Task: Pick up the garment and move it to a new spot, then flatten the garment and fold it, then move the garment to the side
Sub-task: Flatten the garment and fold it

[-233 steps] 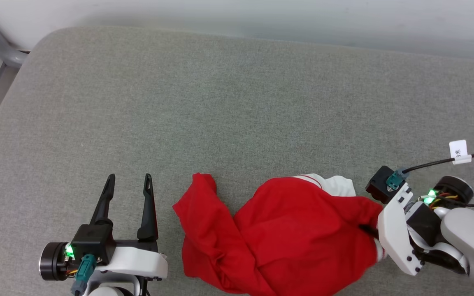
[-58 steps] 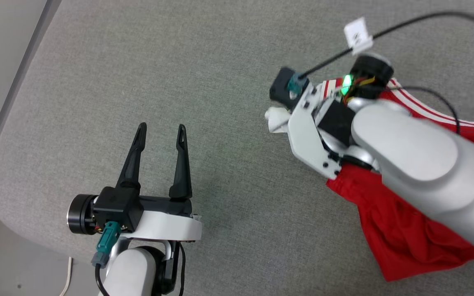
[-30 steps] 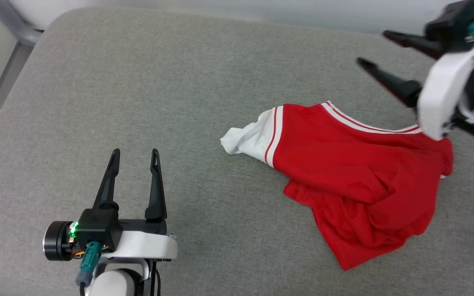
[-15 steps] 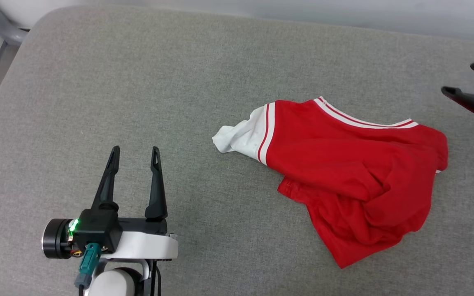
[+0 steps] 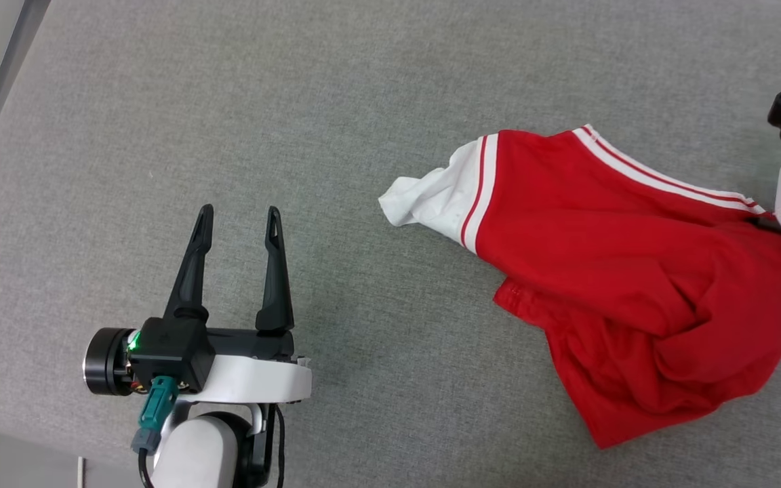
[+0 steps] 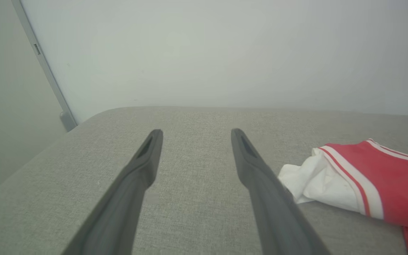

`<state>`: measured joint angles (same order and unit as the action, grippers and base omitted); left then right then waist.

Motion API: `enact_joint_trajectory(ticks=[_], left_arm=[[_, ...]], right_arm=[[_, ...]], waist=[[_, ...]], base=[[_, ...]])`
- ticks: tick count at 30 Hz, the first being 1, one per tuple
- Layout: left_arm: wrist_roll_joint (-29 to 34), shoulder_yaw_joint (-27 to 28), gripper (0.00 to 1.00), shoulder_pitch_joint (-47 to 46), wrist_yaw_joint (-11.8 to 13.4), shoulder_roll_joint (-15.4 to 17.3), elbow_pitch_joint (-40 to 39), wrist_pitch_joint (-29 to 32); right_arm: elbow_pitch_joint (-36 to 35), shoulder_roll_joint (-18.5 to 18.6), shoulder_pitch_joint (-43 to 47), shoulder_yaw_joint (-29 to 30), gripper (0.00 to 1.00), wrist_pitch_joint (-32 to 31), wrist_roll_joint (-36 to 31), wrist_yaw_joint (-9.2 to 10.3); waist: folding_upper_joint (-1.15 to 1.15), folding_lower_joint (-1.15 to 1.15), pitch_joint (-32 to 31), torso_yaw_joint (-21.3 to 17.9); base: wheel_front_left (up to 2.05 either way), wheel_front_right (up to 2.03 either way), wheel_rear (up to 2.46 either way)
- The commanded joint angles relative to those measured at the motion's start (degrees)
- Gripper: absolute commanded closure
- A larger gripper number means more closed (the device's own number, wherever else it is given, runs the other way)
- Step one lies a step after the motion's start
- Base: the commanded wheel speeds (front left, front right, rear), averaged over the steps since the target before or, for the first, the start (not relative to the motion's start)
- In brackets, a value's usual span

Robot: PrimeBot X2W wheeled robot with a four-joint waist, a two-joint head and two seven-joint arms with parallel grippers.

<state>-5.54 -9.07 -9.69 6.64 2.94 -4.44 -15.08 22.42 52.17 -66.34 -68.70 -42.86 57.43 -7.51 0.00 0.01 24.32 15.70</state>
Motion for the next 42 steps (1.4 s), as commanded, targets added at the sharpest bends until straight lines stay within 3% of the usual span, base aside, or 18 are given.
enact_joint_trajectory(ticks=[1,8,9,10,15,16,20,28,35,42], left_arm=[[-0.1,-0.3,0.00,-0.6,0.4,-0.1,-0.2,-0.1],[0.0,-0.1,0.00,-0.8,0.7,-0.1,0.2,-0.1],[0.2,0.0,0.00,-0.8,0.6,-0.1,0.4,-0.1],[0.3,0.1,0.00,-0.9,0.5,-0.1,0.5,-0.1],[0.8,0.9,0.00,-0.1,0.1,-0.1,1.2,-0.1],[1.3,1.7,0.00,1.1,-0.4,-0.1,1.5,-0.1],[1.8,3.0,0.00,2.5,-1.0,-0.1,1.5,-0.1],[2.4,4.0,0.00,5.1,-1.5,-0.1,1.2,-0.1],[2.7,4.8,0.00,7.4,-1.4,-0.1,0.8,-0.1],[2.6,5.0,0.00,8.3,-1.6,-0.1,0.4,-0.1]], right_arm=[[0.7,-0.5,2.3,-1.4,0.00,-1.0,-0.3,0.03],[0.4,-2.1,6.1,-4.1,0.00,-1.4,-0.3,-0.16],[0.0,-2.2,6.1,-4.2,0.61,-0.6,-0.5,-0.30],[-0.4,-2.3,5.9,-4.2,0.98,0.4,-0.6,-0.31],[-1.4,-2.1,4.0,-0.3,1.00,10.6,0.0,-0.02],[-3.1,-0.9,4.6,1.9,1.00,16.8,0.0,0.05],[-7.6,1.6,6.1,4.9,1.00,23.6,-0.1,0.05],[-17.7,8.6,12.8,11.9,1.00,28.5,-0.5,0.05],[-25.0,15.9,24.8,23.7,1.00,28.6,-0.3,0.05],[-27.6,16.1,36.6,37.0,1.00,26.2,-1.2,0.05]], waist=[[0.00,-0.01,1.0,0.8],[0.00,-0.01,0.9,0.3],[0.00,-0.01,0.7,0.1],[0.00,-0.01,0.4,-0.2],[0.00,-0.01,-2.0,-1.4],[0.00,-0.01,-4.0,-2.3],[0.00,-0.01,-6.6,-3.6],[0.00,-0.01,-9.6,-5.2],[0.00,-0.01,-12.1,-6.2],[0.00,-0.01,-12.9,-6.9]], base=[[0.00,0.00,0.00],[0.00,0.00,0.00],[0.00,0.00,0.00],[0.00,0.00,0.00],[0.00,0.00,0.00],[0.00,0.00,0.00],[0.00,0.00,0.00],[0.00,0.00,0.00],[0.00,0.00,0.00],[0.00,0.00,0.00]])
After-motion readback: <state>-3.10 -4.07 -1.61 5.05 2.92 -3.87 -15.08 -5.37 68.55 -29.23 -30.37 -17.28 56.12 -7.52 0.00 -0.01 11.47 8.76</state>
